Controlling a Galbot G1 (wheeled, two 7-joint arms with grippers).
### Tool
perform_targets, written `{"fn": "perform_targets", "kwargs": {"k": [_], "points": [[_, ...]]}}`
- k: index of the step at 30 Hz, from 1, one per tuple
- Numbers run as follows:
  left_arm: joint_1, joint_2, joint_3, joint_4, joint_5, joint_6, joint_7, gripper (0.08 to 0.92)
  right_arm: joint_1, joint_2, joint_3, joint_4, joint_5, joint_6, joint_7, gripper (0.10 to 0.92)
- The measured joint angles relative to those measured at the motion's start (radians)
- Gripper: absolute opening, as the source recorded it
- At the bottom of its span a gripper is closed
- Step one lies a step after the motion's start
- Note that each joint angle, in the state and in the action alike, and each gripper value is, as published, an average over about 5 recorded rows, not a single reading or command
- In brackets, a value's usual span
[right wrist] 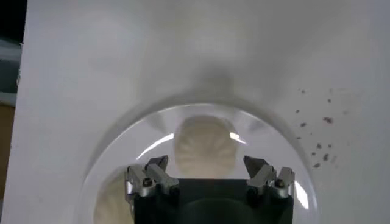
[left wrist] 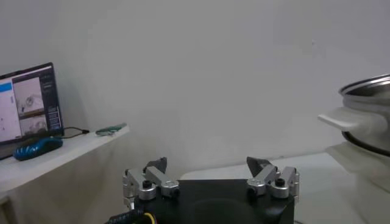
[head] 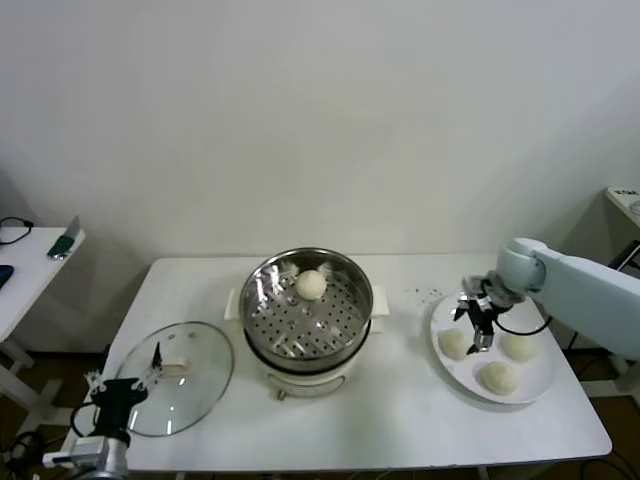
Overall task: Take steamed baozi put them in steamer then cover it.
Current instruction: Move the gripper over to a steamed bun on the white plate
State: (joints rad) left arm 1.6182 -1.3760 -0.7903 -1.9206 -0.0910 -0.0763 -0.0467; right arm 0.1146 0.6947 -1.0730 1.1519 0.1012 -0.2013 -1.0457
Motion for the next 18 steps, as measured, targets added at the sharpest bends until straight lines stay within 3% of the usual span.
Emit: {"fn": "perform_targets", "kwargs": {"k": [18], "points": [[-0.002, -0.001, 0.003, 0.008, 0.011, -0.002, -0.003, 0.823, -0.086, 0.03, 0.112, -0.066, -0.019, -0.008, -0.002, 0.823]]}}
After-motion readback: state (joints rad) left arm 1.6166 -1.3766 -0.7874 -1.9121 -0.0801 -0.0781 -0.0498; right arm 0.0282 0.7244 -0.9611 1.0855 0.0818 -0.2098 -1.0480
